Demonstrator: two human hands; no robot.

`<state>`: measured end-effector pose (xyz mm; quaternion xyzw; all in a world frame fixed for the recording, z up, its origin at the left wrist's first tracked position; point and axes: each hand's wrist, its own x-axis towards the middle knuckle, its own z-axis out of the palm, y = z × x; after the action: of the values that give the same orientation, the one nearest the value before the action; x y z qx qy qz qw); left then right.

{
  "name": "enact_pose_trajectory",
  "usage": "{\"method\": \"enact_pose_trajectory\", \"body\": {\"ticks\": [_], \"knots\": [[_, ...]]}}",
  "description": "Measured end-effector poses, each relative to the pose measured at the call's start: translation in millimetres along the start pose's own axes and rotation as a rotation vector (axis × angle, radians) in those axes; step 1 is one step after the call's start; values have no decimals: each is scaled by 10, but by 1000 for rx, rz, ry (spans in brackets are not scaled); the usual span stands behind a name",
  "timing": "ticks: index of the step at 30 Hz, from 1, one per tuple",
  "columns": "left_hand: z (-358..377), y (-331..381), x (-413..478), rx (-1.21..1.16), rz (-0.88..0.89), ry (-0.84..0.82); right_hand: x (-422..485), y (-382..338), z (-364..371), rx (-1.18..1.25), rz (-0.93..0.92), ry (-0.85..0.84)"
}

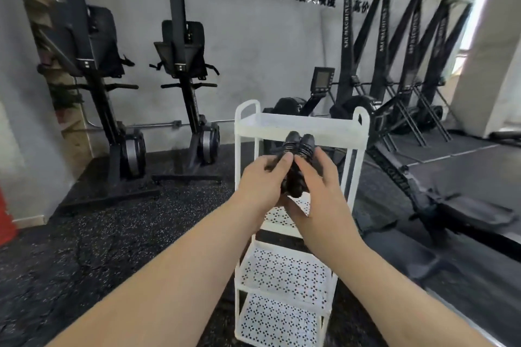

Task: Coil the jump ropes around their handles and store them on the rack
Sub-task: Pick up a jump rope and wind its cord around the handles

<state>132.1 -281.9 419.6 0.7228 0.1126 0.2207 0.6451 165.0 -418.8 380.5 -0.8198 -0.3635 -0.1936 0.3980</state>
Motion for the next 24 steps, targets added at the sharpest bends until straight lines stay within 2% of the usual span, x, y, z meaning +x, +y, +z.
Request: {"method": "enact_pose_trajectory", "body": {"ticks": [4,9,11,14,15,17,21,24], "knots": [[124,257,190,109,113,-89,391,111,-306,-118,-52,116],[191,484,453,420,227,-119,980,235,-687,-141,-64,79],[181,510,546,743,330,-110,1199,295,-831,-174,-34,19],[142,488,608,1402,540,-140,1500,380,-1008,-352,36,-88],[135,457,650,1528,577,-167,1585,398,-1042,-408,56,-125],[150,416,715,1612,565,-213,1726,418,-1063,-505,64,-188],[236,411,757,1611,506,-265,1940,483,-954,-737,34,-269],[244,422,764,1600,518,-253,2101,562,-938,-818,176,-359]]}}
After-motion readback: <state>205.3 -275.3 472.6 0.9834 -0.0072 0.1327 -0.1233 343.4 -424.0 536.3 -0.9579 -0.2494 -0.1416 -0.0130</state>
